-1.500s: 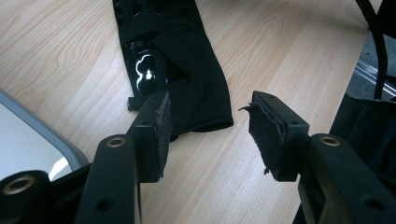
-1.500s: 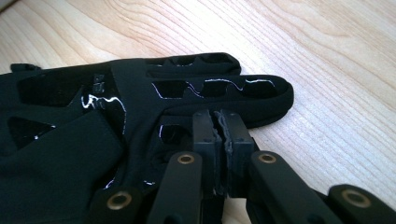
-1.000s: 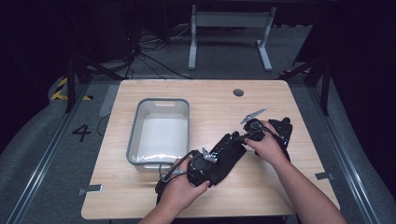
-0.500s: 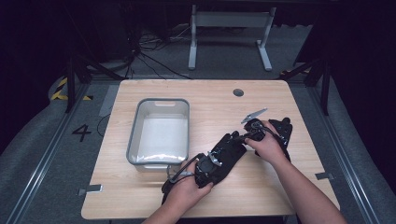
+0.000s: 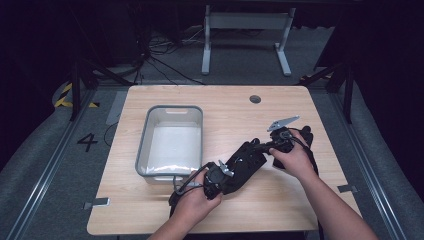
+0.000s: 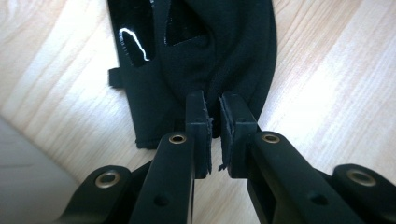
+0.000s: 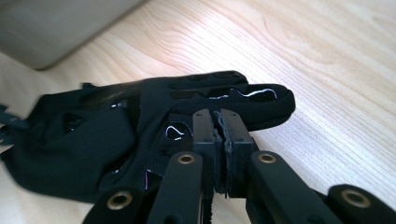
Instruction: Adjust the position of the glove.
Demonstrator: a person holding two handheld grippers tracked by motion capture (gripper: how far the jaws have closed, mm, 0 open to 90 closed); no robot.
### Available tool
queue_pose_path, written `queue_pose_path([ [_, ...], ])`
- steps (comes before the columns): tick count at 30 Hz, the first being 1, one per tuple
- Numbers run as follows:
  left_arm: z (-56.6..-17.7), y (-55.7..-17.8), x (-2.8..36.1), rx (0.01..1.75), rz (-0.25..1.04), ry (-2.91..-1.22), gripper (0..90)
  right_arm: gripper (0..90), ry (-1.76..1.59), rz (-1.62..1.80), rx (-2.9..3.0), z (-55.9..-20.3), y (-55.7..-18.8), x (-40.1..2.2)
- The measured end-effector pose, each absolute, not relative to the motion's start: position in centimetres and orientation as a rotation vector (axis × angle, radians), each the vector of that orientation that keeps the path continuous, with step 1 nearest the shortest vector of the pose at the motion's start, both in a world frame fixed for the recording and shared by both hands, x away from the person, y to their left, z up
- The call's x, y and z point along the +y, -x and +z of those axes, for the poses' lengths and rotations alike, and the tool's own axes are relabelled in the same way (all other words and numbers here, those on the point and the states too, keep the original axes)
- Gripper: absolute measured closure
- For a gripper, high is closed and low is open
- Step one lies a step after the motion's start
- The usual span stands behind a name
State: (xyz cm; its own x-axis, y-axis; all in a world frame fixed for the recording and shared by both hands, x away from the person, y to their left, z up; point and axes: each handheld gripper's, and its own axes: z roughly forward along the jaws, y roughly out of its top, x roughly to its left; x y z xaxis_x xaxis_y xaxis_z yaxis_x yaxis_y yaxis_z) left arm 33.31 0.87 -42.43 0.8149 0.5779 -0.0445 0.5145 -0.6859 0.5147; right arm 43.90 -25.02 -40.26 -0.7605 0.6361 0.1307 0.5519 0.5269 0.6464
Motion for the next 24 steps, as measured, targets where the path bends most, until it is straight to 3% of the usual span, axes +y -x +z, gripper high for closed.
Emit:
queue_pose_path([
  [11,-40.1,-32.7,1.2,0.712,0.196,-2.503,82.0,88.5,-1.049,1.204,2.532,-37.1,-37.6,-28.3],
  [24,-40.0,-32.6,0.2,0.516,0.137,-2.590,80.7,88.8,-1.118,1.173,2.519,-38.2,-31.8,-30.3],
])
